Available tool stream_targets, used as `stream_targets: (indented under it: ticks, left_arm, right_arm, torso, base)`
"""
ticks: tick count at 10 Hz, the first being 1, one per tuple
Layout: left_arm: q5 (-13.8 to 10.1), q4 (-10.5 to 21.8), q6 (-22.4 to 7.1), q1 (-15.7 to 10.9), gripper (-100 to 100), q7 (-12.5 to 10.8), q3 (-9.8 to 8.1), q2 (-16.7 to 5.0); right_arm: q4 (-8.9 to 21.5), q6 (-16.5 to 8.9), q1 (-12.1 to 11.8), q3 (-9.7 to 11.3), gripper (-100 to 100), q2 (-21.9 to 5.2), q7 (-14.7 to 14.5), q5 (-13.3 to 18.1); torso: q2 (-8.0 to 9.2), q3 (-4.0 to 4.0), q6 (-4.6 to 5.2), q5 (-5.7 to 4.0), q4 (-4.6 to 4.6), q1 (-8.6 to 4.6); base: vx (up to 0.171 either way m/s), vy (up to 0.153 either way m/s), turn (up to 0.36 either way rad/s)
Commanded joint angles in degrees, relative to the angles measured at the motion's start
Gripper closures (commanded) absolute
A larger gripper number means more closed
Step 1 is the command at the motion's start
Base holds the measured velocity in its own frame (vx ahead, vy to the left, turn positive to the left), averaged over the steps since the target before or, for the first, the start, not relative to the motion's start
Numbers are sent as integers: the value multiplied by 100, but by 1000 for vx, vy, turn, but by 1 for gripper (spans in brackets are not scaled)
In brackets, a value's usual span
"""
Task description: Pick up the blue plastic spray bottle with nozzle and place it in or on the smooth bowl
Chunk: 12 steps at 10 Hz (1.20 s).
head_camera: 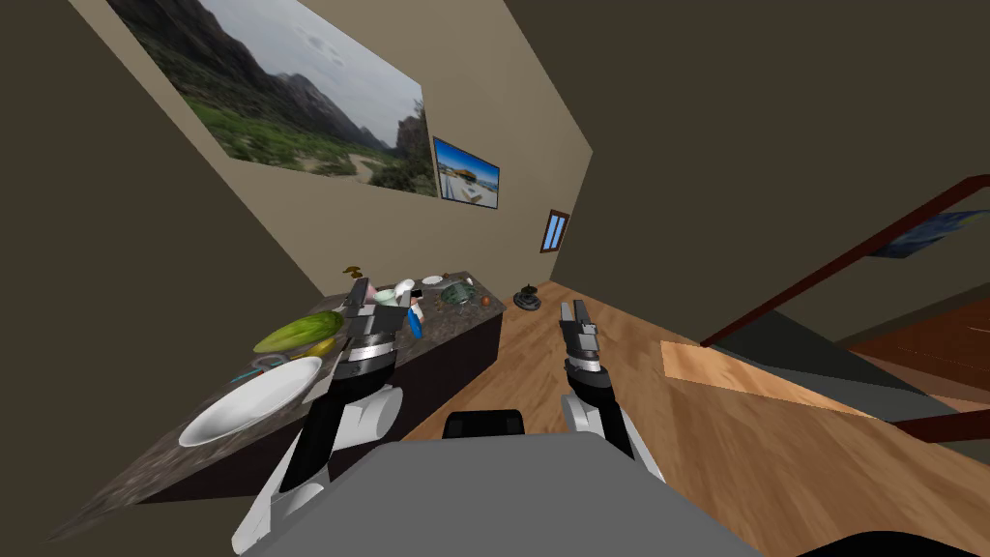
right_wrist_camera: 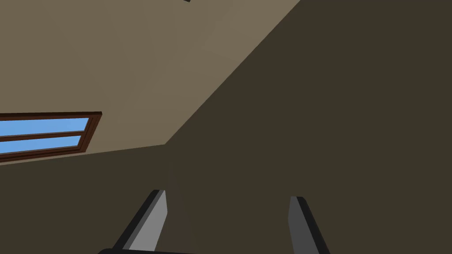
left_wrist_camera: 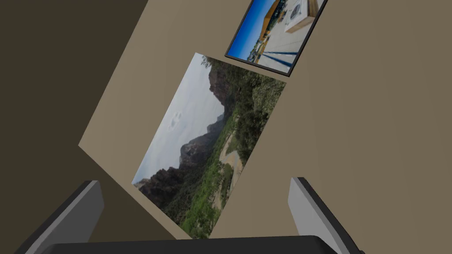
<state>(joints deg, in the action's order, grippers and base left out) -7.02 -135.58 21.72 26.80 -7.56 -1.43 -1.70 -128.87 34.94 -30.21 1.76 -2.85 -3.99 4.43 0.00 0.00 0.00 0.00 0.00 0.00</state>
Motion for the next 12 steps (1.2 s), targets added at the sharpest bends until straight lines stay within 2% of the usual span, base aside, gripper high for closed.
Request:
stream_targets:
  ticks: [1,2,3,5,11,12]
  left_arm:
    - [-68,21,-110,1,-100,-109,-71,-206]
    - [-113,33,-181,2,-100,-180,-116,-289]
    - [-229,64,-365,4,-100,-364,-236,-429]
    - [-375,96,-596,9,-100,-596,-385,-532]
    - [-938,164,-1466,34,-100,-1475,-954,-697]
    - [-938,164,-1472,34,-100,-1488,-954,-697]
  right_arm:
    - [0,0,0,0,0,0,0,0]
    - [0,0,0,0,0,0,0,0]
    - [0,0,0,0,0,0,0,0]
    - [0,0,-1,0,0,0,0,0]
    - [0,0,-1,0,0,0,0,0]
    - [0,0,-1,0,0,0,0,0]
  torso:
    - [0,0,0,0,0,0]
    - [-4,-2,0,0,-1,0]
    - [-10,-6,0,-1,-2,-6]
    - [-22,-13,-1,-2,-5,-11]
    - [-26,-15,0,-4,-6,-16]
    - [-27,-16,0,-4,-6,-18]
  base:
    - [15,-7,21]
    - [31,-25,24]
    - [48,-29,39]
    - [63,-37,38]
    - [57,-44,38]
    - [44,-33,15]
